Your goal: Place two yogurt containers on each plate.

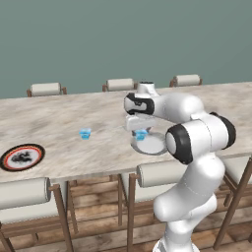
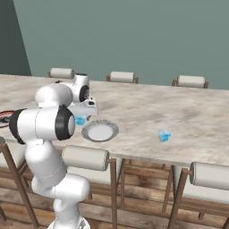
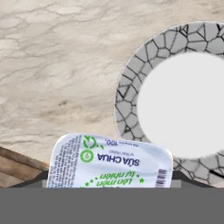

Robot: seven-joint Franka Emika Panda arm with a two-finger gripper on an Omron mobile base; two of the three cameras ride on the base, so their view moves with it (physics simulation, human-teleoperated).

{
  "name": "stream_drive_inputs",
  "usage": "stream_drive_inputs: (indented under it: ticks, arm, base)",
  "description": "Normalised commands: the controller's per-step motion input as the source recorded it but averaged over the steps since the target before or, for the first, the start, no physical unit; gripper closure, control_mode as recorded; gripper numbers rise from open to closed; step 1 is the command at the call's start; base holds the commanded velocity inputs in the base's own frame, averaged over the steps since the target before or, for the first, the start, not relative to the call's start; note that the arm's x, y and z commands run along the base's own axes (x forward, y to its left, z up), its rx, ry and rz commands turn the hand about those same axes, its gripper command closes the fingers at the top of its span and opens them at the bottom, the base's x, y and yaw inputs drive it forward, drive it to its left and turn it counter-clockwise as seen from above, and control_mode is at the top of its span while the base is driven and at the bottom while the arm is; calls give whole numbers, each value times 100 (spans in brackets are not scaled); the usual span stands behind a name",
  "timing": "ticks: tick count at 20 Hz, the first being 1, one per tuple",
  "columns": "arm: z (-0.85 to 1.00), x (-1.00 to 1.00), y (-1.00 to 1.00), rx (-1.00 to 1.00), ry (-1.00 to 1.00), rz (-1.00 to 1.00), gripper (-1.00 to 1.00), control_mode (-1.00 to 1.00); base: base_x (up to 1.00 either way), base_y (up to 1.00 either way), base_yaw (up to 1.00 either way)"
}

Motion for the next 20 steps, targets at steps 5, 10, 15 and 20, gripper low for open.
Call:
stream_drive_inputs:
  ticks: [5, 10, 15, 20]
  arm:
    - [-31, 46, -24, 0, 0, 17, 100, -100]
    - [-20, 35, 0, 0, 0, 6, 100, -100]
    - [-23, 9, 0, 0, 0, 0, 100, -100]
    - [-37, 0, 0, 0, 1, 0, 100, -100]
  base:
    - [0, 0, 0]
    - [0, 0, 0]
    - [0, 0, 0]
    - [0, 0, 0]
